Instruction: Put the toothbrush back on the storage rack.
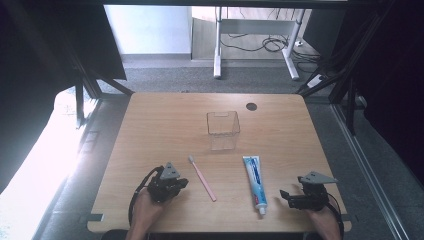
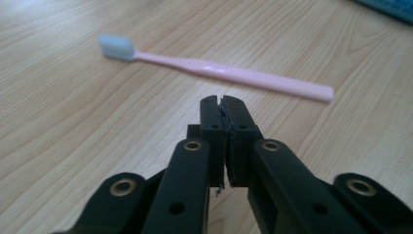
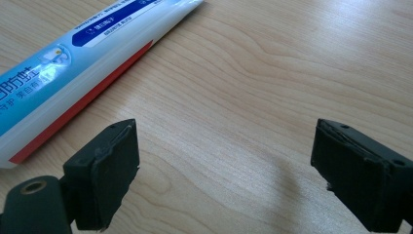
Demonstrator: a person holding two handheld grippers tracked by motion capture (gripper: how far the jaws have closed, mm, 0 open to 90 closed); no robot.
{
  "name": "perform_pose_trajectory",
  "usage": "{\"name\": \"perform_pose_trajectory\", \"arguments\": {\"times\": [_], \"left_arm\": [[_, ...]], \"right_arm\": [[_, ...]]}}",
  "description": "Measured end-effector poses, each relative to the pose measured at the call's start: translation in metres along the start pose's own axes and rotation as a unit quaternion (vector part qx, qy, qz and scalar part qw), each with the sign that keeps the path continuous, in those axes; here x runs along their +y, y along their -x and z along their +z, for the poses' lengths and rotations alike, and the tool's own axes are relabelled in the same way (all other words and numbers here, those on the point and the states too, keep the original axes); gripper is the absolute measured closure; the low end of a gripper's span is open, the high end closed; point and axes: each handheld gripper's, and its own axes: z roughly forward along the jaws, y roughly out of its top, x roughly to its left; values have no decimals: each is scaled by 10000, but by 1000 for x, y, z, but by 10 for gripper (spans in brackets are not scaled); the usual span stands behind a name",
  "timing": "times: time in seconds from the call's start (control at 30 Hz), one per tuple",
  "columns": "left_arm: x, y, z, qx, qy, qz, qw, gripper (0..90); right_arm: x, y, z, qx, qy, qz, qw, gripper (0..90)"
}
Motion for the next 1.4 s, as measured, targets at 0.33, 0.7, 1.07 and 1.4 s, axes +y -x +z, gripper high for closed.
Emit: {"name": "perform_pose_trajectory", "arguments": {"times": [0.33,0.7,1.07,1.4], "left_arm": [[14,5,18,-135,-168,193,9996,898],[24,11,35,-309,-234,213,9990,898],[33,25,61,-424,-356,364,9978,898],[35,31,68,-521,-380,403,9971,897]], "right_arm": [[0,0,0,-11,-7,16,10000,110],[-1,1,0,-22,-25,42,10000,111],[-2,1,2,-34,-65,32,10000,113],[-2,1,3,-26,-100,27,9999,116]]}}
